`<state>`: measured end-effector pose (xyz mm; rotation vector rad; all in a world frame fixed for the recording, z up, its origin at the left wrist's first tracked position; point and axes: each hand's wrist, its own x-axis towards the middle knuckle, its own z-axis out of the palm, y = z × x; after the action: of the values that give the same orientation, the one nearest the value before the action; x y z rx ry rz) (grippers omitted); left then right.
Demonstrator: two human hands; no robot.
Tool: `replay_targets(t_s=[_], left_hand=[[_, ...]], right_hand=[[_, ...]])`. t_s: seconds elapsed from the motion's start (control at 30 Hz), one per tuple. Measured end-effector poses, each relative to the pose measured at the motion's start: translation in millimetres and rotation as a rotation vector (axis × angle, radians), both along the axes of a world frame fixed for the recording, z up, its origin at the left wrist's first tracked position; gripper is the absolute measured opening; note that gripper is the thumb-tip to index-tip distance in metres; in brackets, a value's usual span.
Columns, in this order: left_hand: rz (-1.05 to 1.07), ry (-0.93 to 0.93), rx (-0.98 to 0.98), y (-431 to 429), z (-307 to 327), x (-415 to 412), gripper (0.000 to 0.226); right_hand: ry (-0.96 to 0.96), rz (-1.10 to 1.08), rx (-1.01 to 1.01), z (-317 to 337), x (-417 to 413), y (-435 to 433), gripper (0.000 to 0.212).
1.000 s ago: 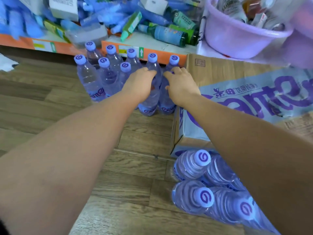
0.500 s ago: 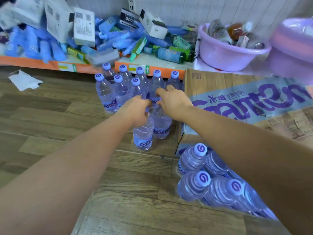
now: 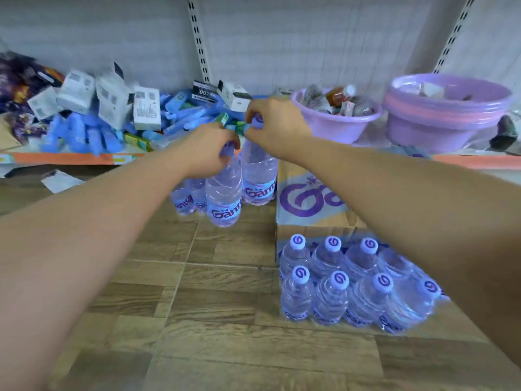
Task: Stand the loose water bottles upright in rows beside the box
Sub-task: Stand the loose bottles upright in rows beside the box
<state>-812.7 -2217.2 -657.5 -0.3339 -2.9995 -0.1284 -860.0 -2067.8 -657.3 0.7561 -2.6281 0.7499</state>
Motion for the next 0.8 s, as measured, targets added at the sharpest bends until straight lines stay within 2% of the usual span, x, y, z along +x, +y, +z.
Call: replay_targets(t_s=[0.17,0.33,0.57,0.67,0.73,0.8], left_hand=[[-0.064,0.022,-0.016,48,41,4,0.039],[-0.153,0.018,-0.018,112,62,5,0.028],[-0.313,0.024,-0.045,208,69,1,0.033],[-0.383,0.006,-0.020,245,68,3,0.027],[-0.435,-0.028,-0.007,272,65,6,0.015],[-0.478,-0.071,0.012,297,58,10,0.010]], right_hand=[[0.092,-0.087,-0.020,48,18,58,0.025],[0.086,-0.179,0.080,64,32,132,0.022],[-0.135,-0.255,0.308,74,54,232,0.017],[-0.267,-0.292,0.323,75,64,269,0.011],[-0.340,-0.297,0.314,73,69,292,0.004],[-0.397,-0.302,0.333,68,72,311,0.011]])
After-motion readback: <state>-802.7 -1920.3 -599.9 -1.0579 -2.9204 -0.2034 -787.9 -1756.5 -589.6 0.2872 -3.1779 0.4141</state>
